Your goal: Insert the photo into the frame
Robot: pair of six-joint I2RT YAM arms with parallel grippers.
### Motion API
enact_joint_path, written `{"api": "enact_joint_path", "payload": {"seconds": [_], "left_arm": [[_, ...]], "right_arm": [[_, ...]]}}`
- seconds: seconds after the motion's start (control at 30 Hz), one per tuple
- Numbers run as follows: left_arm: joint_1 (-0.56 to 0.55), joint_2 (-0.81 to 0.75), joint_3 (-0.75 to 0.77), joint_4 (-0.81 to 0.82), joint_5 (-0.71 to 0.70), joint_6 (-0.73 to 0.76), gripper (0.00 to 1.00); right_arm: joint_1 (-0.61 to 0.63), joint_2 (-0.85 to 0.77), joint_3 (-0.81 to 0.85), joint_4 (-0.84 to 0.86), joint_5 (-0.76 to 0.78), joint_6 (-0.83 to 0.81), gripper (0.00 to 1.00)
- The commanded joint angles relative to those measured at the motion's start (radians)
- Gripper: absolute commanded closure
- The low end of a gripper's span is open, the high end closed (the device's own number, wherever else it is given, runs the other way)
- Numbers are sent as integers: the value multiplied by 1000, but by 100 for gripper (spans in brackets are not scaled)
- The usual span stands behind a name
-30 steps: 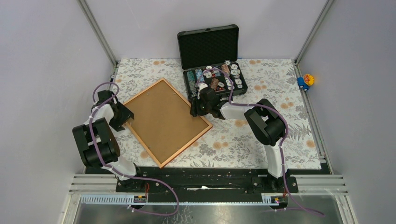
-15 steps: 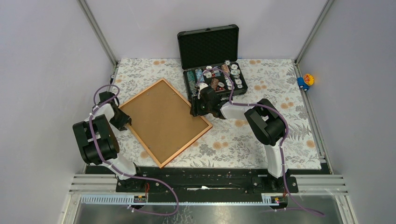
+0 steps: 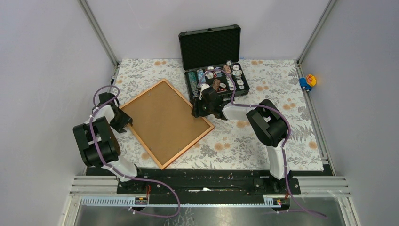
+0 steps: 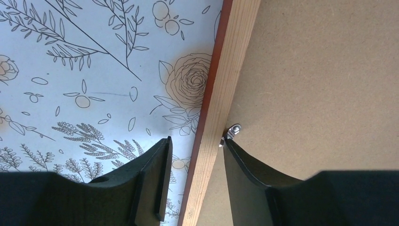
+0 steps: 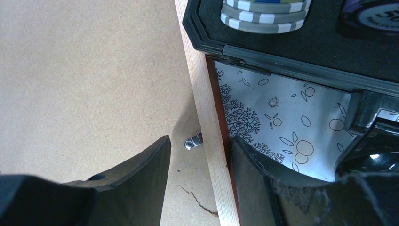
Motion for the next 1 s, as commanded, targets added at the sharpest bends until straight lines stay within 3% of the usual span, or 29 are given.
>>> {"api": "enact_joint_path", "payload": {"seconds": [0.0,0.3,0.47,0.63,0.7,0.83,0.97], "left_arm": [[6,-59,-11,6,-1,19,49],[5,-26,-13,18,54,35,46],[4,11,-14,8,16,38,46],[5,25,-13,8,6,28,51],[6,33,-11,12,-16,29,56],[31,61,-13,21,-2,32,83],[53,67,-26,29,46,38,91]], "right_arm": [[-1,14,2,-34,-41,16,43],[-3,14,1,-34,-43,17,43],[-3,14,0,-34,-44,18,43],[-2,13,0,-32,-45,17,43],[-4,14,0,-32,-46,17,43],[-4,15,-2,-32,-45,18,43],[-3,12,-2,-32,-45,18,43]]}}
